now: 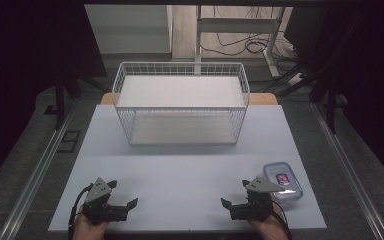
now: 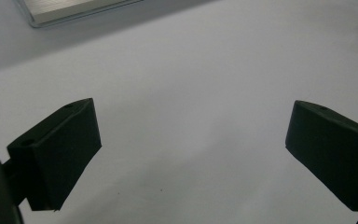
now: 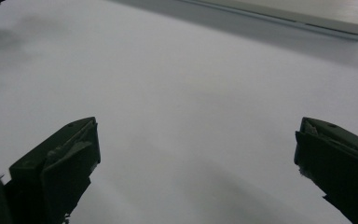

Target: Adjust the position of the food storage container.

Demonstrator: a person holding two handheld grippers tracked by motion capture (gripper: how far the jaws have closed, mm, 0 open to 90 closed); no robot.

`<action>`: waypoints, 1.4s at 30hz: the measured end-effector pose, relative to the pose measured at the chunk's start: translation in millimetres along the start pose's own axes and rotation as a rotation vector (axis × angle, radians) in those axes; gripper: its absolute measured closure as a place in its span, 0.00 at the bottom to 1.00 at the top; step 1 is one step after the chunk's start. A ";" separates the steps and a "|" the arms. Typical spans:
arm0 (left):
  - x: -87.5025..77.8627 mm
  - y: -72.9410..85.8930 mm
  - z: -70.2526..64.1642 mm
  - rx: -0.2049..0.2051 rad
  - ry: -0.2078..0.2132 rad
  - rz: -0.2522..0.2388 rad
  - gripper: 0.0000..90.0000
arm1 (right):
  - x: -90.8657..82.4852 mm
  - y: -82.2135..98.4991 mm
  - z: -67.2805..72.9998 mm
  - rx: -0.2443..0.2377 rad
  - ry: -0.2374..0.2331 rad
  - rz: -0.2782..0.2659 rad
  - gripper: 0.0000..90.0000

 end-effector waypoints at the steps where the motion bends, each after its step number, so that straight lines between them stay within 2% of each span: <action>1: 0.3 0.3 0.2 0.003 -0.002 -0.002 0.03 | -0.2 -0.3 -2.0 0.008 0.005 0.005 0.00; 5: -0.1 1.4 1.8 0.011 -0.004 -0.018 0.03 | 1.1 1.7 -8.9 -0.004 0.051 0.039 0.00; 7: 0.3 1.3 1.4 0.021 -0.010 -0.021 0.05 | 0.9 1.9 -9.6 -0.018 0.042 0.054 0.00; 11: 0.7 0.7 -0.4 0.040 -0.028 -0.016 0.05 | -0.2 0.7 -9.6 -0.022 0.060 0.054 0.00; 16: 0.2 0.9 0.5 0.033 -0.028 -0.021 0.04 | -3.2 -1.6 -10.3 -0.010 0.079 0.058 0.03; 21: 0.7 1.5 0.5 0.040 -0.028 -0.018 0.04 | -7.5 -5.0 -10.6 -0.007 0.084 0.071 0.21; 24: 0.9 1.7 0.5 0.040 -0.028 -0.017 0.04 | -13.9 -10.5 -11.1 -0.018 0.088 0.055 0.37; 27: 0.8 1.8 0.7 0.037 -0.028 -0.017 0.04 | -23.5 -16.6 -14.9 -0.027 0.101 0.029 0.58; 30: 0.7 2.1 1.1 0.035 -0.028 -0.017 0.04 | -35.3 -21.4 -25.1 -0.045 0.125 0.011 0.79; 34: 0.8 2.3 1.4 0.031 -0.027 -0.016 0.04 | -52.6 -26.5 -42.2 -0.048 0.182 -0.021 0.99; 38: 0.7 2.5 1.9 0.027 -0.026 -0.015 0.04 | -68.3 -28.0 -66.3 0.003 0.250 -0.039 1.00; 40: 0.9 2.7 2.1 0.023 -0.025 -0.015 0.04 | -75.1 -26.7 -80.2 0.047 0.282 -0.051 1.00; 42: 1.0 2.7 2.4 0.021 -0.023 -0.015 0.04 | -83.1 -25.4 -94.9 0.081 0.336 -0.065 1.00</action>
Point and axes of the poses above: each handheld gripper's, and its own axes: x roughly forward along the jaws, y roughly out of its underside, z roughly to its left, the point moved 4 cm from there along x, roughly forward along the jaws, and after that the axes turned 8 degrees about x, right-handed, at the moved point
